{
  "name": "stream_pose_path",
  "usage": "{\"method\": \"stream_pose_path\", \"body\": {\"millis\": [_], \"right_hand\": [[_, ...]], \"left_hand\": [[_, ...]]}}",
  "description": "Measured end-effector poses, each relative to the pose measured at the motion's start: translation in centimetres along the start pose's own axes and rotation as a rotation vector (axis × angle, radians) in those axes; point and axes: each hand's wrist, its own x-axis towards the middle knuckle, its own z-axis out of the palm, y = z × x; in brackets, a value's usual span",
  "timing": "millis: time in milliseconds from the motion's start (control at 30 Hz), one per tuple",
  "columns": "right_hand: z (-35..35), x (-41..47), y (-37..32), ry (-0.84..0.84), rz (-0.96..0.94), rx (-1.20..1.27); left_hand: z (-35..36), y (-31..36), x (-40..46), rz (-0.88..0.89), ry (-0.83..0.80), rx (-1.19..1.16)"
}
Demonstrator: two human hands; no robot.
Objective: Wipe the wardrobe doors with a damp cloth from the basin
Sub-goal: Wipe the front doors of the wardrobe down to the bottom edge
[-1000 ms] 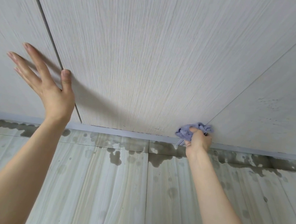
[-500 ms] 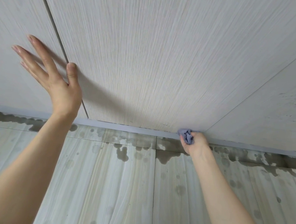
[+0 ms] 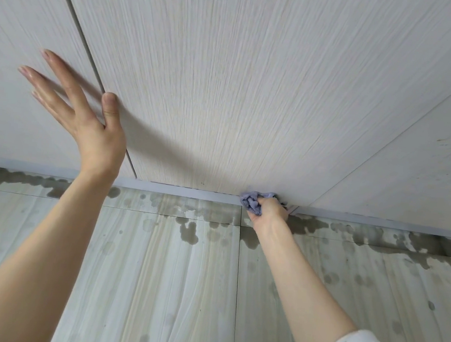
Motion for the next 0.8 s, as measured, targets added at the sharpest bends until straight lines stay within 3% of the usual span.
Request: {"method": "stream_pose_path", "body": {"millis": [67, 200, 367, 533, 700, 800], "right_hand": [[0.2, -0.5, -0.1, -0.017, 0.015, 0.019], [1.7, -2.0, -1.4, -0.235, -0.01, 0.121], [1.7, -0.4, 0.9, -0.058, 0.034, -0.07], [0.9, -0.1, 2.7, 0.138, 0.028, -0.102], [2.5, -4.1, 2.8, -0.127, 0.049, -0.128], [4.7, -5.0, 3.2, -0.157, 0.082, -0.113]], "left_hand": [[0.1, -0.1, -0.1, 0.004, 0.001, 0.007], [0.3, -0.3, -0.1, 0.01, 0.018, 0.006], [0.4, -0.3, 0.0, 0.07, 0.044, 0.006], [0.4, -0.4, 0.0, 0.106, 0.049, 0.021], [0.5, -0.5, 0.1, 0.103, 0.053, 0.019], [0.5, -0.5, 0.0, 0.091, 0.043, 0.017]]}}
